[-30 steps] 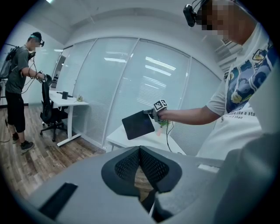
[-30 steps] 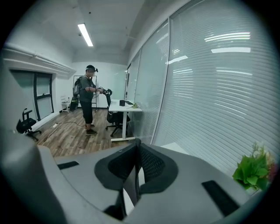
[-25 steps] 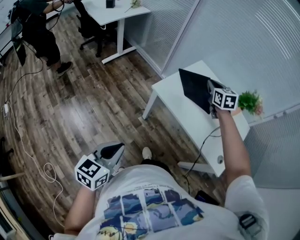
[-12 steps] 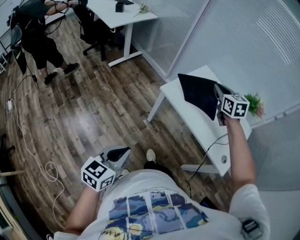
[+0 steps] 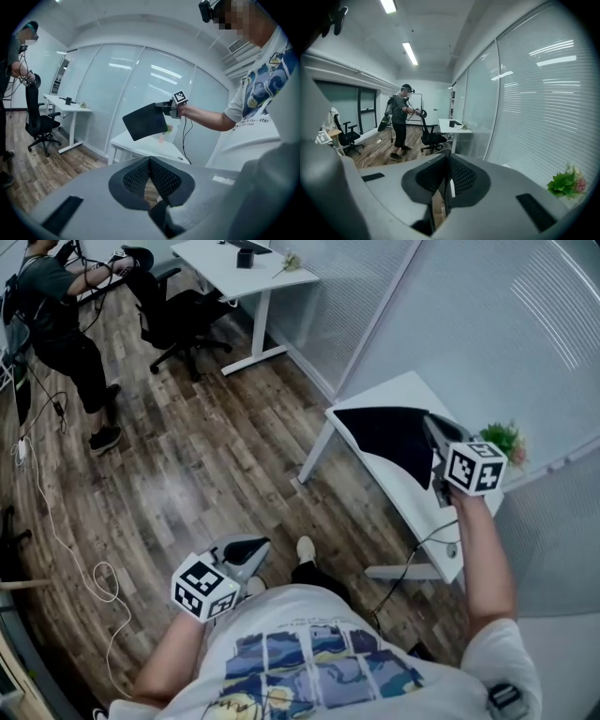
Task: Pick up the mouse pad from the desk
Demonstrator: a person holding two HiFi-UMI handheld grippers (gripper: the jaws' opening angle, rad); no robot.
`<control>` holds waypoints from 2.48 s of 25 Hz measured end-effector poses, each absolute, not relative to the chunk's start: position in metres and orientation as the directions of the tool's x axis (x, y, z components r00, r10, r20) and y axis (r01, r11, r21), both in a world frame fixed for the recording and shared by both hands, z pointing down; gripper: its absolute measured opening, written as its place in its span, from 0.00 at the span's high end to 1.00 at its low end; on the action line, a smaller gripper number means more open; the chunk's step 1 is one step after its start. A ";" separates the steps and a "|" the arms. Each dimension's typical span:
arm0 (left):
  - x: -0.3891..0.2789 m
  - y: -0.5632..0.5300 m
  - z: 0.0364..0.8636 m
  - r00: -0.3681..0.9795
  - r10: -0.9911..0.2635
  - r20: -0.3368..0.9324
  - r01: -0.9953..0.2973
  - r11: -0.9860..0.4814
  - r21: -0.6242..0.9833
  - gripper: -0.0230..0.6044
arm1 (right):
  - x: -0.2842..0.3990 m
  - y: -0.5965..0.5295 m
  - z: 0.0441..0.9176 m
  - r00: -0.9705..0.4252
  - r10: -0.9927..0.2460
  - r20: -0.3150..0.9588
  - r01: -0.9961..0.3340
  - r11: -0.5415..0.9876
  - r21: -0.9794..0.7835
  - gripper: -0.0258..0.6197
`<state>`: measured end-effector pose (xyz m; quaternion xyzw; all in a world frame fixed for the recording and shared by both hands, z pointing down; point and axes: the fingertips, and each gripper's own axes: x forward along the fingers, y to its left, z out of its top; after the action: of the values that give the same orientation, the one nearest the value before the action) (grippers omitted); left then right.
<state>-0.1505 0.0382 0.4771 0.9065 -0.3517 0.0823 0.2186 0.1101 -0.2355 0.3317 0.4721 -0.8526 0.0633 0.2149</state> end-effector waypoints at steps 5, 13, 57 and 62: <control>-0.151 0.054 0.480 0.744 -0.596 0.300 -0.668 -0.662 0.340 0.96 | 0.089 -0.197 0.321 -0.505 -0.759 0.412 -0.806 0.585 0.091 0.92; -0.145 0.054 0.477 0.758 -0.582 0.293 -0.652 -0.675 0.345 0.96 | 0.070 -0.168 0.304 -0.548 -0.742 0.387 -0.784 0.617 0.072 0.92; -0.088 0.047 0.474 0.826 -0.475 0.302 -0.560 -0.750 0.352 0.96 | 0.114 -0.105 0.281 -0.532 -0.776 0.339 -0.806 0.587 0.077 0.92; -0.092 0.049 0.473 0.826 -0.475 0.303 -0.560 -0.749 0.353 0.96 | 0.107 -0.102 0.278 -0.542 -0.771 0.334 -0.799 0.596 0.078 0.92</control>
<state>-0.0924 0.0490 0.4731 0.9302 -0.2783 0.0974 0.2188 0.1067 -0.1021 0.2776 0.4475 -0.8771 0.0420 0.1691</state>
